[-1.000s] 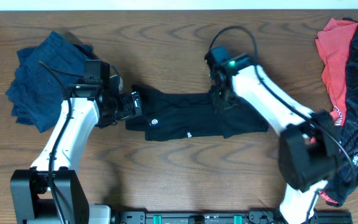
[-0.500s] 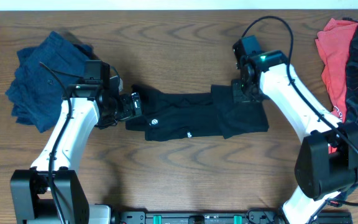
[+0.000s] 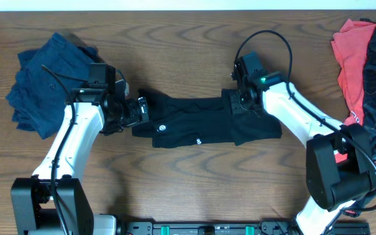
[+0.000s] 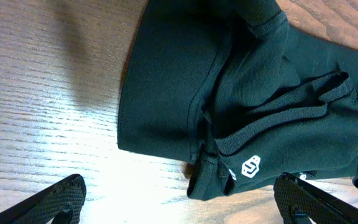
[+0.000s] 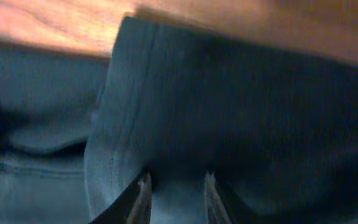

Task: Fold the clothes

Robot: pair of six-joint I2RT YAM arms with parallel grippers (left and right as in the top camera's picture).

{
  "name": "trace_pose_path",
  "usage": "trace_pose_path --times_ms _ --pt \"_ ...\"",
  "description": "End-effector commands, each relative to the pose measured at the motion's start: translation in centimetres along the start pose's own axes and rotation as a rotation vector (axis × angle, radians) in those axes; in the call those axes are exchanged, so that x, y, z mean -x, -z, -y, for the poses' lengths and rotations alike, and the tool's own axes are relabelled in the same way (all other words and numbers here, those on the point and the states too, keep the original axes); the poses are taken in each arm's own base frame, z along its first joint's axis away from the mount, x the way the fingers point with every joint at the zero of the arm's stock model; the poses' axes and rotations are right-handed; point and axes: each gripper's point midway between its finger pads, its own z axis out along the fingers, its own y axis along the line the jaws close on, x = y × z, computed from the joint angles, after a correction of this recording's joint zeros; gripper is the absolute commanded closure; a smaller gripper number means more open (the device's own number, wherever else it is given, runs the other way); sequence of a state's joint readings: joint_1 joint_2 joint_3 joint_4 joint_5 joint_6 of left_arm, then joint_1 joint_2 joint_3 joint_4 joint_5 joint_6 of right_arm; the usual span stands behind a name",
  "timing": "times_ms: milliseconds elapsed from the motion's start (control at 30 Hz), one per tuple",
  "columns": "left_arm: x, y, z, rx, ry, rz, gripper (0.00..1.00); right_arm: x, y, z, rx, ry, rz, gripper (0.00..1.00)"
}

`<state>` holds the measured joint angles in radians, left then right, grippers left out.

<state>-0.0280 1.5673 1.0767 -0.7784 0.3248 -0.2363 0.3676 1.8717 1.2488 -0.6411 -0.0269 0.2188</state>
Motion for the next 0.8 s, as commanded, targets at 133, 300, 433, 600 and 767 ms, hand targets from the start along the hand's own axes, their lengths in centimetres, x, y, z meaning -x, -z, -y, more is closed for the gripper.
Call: trace_pose_path --times_ms 133,300,433,600,767 --pt "0.2 0.2 -0.2 0.011 0.008 0.005 0.02 1.5 -1.8 0.9 0.018 -0.051 0.107 0.68" --pt "0.2 0.2 -0.2 0.011 0.009 0.005 0.02 2.7 -1.7 2.4 -0.031 -0.122 0.160 0.67" --pt "0.1 0.2 -0.3 0.012 0.009 0.001 0.02 3.0 -1.5 3.2 -0.043 -0.150 0.171 0.66" --pt "-0.2 0.2 -0.3 0.016 0.012 -0.009 0.02 4.5 1.7 3.6 -0.043 -0.161 0.232 0.56" --pt "-0.2 0.1 -0.4 0.016 0.012 -0.010 0.02 6.0 8.1 5.0 -0.080 -0.190 0.366 0.53"
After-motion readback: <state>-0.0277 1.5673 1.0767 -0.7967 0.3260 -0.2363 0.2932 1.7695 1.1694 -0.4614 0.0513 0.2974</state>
